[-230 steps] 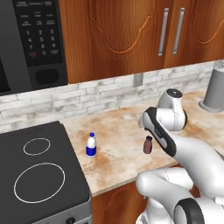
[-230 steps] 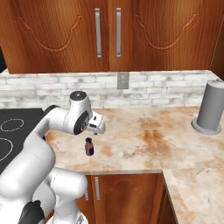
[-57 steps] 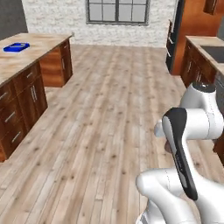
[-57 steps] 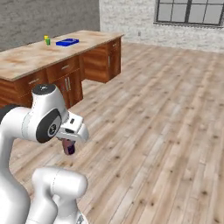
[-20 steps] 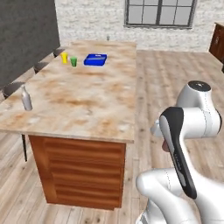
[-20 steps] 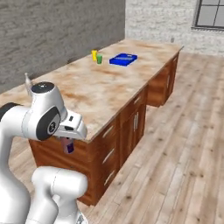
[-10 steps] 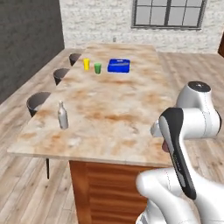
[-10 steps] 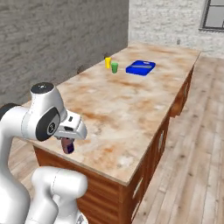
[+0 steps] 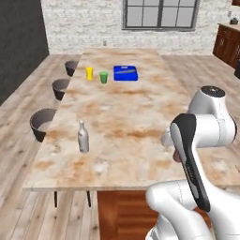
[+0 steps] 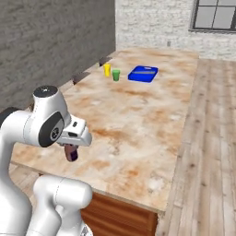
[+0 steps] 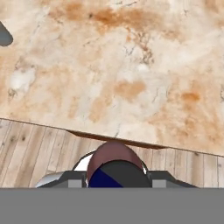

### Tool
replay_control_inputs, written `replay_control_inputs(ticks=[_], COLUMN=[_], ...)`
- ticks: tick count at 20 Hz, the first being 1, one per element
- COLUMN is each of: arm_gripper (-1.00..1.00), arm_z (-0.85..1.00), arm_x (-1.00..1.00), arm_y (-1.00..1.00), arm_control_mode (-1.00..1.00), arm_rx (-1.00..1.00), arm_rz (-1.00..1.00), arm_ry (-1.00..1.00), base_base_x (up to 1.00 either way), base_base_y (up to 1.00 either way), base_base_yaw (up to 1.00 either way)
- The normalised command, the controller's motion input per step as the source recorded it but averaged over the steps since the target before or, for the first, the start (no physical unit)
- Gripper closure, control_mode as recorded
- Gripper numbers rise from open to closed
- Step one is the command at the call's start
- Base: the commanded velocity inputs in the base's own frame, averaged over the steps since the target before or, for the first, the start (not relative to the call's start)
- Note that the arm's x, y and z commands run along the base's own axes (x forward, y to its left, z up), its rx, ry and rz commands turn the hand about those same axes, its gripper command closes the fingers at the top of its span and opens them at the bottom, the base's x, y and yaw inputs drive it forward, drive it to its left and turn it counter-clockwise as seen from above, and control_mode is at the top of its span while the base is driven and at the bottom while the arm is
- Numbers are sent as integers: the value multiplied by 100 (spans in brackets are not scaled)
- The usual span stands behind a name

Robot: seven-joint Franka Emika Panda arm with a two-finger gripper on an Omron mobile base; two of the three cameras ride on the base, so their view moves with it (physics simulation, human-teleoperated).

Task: Place the drinks on the dining counter in a tight cluster.

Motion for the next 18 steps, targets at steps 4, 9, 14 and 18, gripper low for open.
replay_control_inputs(ticks=[4,9,14,18], arm_gripper=[100,100,100,100], arm_z=[0,0,0,0], arm_x=[0,0,0,0], arm_y=[0,0,0,0], arm_control_mode=[100,100,100,100], arm_rx=[0,0,0,0], arm_rz=[0,0,0,0], arm_ry=[0,0,0,0], base_base_x=[10,29,34,24], base_base_y=[88,88,10,-26], base_base_yaw=[-22,-19,-12,8])
